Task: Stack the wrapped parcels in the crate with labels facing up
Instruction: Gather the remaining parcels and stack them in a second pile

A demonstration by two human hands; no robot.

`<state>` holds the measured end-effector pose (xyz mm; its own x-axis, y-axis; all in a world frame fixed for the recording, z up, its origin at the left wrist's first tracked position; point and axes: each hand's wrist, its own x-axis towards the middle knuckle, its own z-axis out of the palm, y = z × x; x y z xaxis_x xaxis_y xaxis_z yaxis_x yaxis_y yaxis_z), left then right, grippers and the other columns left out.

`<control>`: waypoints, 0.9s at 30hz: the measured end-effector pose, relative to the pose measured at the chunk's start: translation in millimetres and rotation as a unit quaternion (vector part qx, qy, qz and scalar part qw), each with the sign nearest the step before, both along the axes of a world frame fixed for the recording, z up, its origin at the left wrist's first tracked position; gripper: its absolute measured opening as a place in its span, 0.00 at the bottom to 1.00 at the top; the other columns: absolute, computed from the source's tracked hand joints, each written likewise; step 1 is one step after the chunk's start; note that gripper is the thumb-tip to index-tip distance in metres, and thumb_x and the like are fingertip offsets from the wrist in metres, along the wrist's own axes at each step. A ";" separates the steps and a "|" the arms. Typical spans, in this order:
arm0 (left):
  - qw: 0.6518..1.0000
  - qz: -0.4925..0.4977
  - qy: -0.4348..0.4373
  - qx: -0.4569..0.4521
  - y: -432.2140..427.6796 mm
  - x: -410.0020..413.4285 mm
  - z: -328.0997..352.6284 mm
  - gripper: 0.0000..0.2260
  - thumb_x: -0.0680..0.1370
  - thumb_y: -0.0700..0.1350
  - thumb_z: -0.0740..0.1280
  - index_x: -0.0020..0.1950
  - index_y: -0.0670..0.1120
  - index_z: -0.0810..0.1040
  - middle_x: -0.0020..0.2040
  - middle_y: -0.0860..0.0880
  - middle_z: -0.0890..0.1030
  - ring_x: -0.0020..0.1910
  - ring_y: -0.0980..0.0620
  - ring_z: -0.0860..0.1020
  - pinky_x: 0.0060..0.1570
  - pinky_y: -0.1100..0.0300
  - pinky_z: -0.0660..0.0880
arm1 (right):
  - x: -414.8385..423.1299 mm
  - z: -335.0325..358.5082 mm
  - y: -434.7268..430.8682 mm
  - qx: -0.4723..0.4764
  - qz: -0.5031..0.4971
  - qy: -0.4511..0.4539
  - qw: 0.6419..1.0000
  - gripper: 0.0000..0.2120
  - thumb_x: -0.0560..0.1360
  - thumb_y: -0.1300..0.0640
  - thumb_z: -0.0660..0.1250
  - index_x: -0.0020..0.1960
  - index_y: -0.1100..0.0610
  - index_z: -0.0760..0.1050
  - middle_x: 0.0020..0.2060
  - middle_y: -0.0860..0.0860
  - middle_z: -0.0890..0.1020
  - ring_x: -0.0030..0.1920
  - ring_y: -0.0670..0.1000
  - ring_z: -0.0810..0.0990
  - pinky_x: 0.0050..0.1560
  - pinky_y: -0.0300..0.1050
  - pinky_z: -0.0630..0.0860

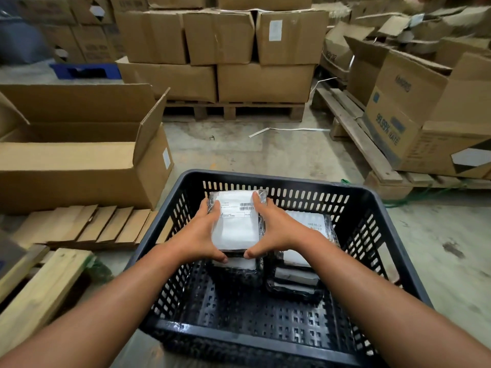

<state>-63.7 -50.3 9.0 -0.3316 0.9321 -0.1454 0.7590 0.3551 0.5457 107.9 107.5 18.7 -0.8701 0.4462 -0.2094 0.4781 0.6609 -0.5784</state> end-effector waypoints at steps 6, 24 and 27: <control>0.999 -0.013 0.026 -0.035 10.4 -6.2 -21.0 0.68 0.58 0.53 0.84 0.81 0.46 0.36 0.81 0.46 0.36 0.79 0.44 0.52 0.76 0.58 0.57 | -6.3 -26.8 -2.9 0.003 -0.008 -0.045 0.999 0.75 0.58 0.38 0.84 0.83 0.54 0.33 0.83 0.61 0.47 0.82 0.60 0.50 0.78 0.52 0.58; 0.989 -0.040 -0.027 -0.140 32.6 -30.4 -36.4 0.67 0.60 0.55 0.84 0.81 0.46 0.36 0.80 0.47 0.32 0.80 0.47 0.50 0.73 0.63 0.49 | -17.5 -38.8 -3.5 0.002 -0.029 -0.085 0.996 0.73 0.59 0.43 0.85 0.83 0.60 0.36 0.79 0.65 0.33 0.79 0.64 0.61 0.71 0.46 0.67; 0.988 -0.045 -0.033 -0.145 34.4 -32.7 -36.5 0.67 0.60 0.56 0.83 0.81 0.47 0.35 0.80 0.46 0.31 0.80 0.46 0.48 0.71 0.66 0.46 | -17.5 -36.2 -1.4 -0.010 -0.033 -0.074 0.997 0.75 0.57 0.40 0.86 0.83 0.60 0.38 0.81 0.64 0.36 0.81 0.63 0.53 0.75 0.48 0.62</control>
